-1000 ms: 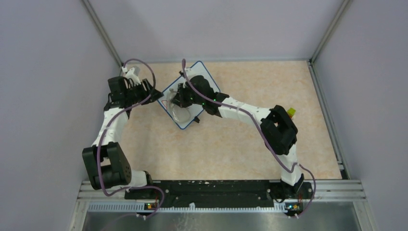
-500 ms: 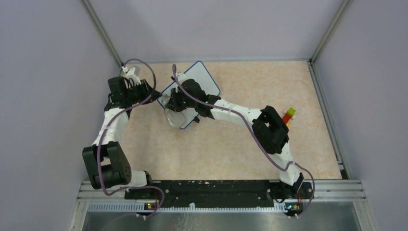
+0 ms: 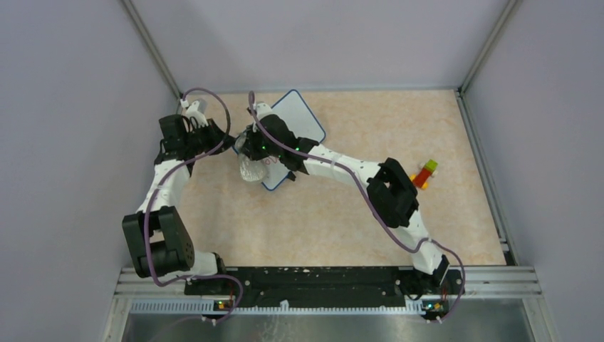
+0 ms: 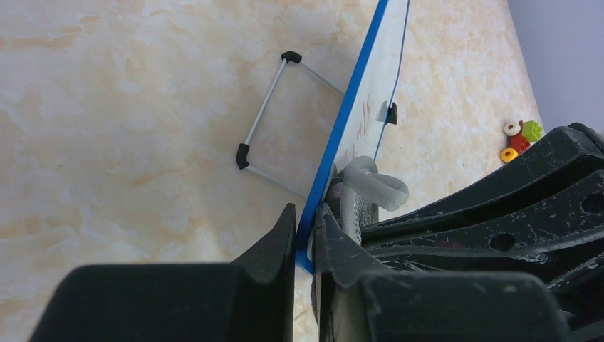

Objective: Erase the whiteboard

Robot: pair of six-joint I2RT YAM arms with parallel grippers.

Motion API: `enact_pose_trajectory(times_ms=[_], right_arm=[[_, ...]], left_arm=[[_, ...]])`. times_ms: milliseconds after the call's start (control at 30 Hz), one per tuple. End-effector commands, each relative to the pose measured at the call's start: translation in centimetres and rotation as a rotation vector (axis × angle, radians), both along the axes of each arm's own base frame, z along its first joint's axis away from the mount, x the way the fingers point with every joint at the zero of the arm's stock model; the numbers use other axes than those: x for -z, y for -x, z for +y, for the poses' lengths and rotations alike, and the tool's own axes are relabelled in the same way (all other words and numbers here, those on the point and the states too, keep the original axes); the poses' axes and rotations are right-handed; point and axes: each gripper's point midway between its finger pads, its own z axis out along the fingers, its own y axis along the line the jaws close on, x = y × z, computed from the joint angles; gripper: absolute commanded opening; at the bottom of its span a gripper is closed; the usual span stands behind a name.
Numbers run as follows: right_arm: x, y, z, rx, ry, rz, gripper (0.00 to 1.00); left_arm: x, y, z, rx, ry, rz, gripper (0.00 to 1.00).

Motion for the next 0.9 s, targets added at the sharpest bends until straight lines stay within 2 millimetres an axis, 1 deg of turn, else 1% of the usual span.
enact_pose_trajectory(times_ms=[0,67,167,233,267,367,400,433,500,567,600,700,733,800,867], right_arm=[[-0.7,-0.1,1.7,0.052,-0.004,-0.035,0.0],[-0.4,-0.1,1.7,0.083,0.013,-0.047,0.0],[0.8,0.1,1.6,0.118,0.045,-0.02,0.0],[2.3,0.2,1.1,0.132,0.081,0.006,0.0],[3.4,0.5,0.7,0.134,0.103,0.021,0.0],[5.5,1.0,-1.2,0.15,0.153,0.038,0.0],[6.0,1.3,-1.9,0.149,0.157,0.045,0.0],[6.0,1.3,-2.5,0.149,0.148,0.049,0.0],[7.1,1.4,-3.9,0.147,0.136,0.079,0.0],[8.7,1.3,-5.6,0.149,0.145,0.122,0.0],[9.3,1.2,-6.0,0.146,0.143,0.13,0.0],[11.9,1.3,-7.9,0.151,0.184,0.175,0.0],[12.5,1.4,-8.5,0.154,0.194,0.186,0.0],[12.8,1.6,-9.5,0.159,0.206,0.191,0.0],[12.2,1.8,-10.2,0.166,0.211,0.171,0.0]], left_arm=[[-0.4,0.3,-1.2,0.067,0.04,-0.031,0.11],[-0.5,0.4,-1.3,0.074,0.042,-0.036,0.08],[-0.6,0.5,-1.6,0.085,0.037,-0.044,0.0],[-0.8,0.6,-1.6,0.087,0.031,-0.055,0.0],[-0.9,0.6,-1.7,0.089,0.028,-0.061,0.0],[-0.9,0.7,-1.7,0.088,0.017,-0.071,0.0],[-0.9,0.7,-1.6,0.087,0.014,-0.072,0.0],[-0.9,0.7,-1.6,0.086,0.01,-0.075,0.0],[-0.8,0.7,-1.6,0.082,-0.001,-0.078,0.0],[-0.7,0.6,-1.4,0.072,-0.019,-0.081,0.0],[-0.7,0.6,-1.2,0.066,-0.029,-0.083,0.0],[-0.4,0.5,-1.0,0.055,-0.047,-0.083,0.0],[-0.4,0.6,-1.0,0.056,-0.048,-0.082,0.0],[-0.3,0.6,-1.0,0.055,-0.052,-0.082,0.0],[-0.3,0.6,-1.0,0.056,-0.057,-0.085,0.0]])
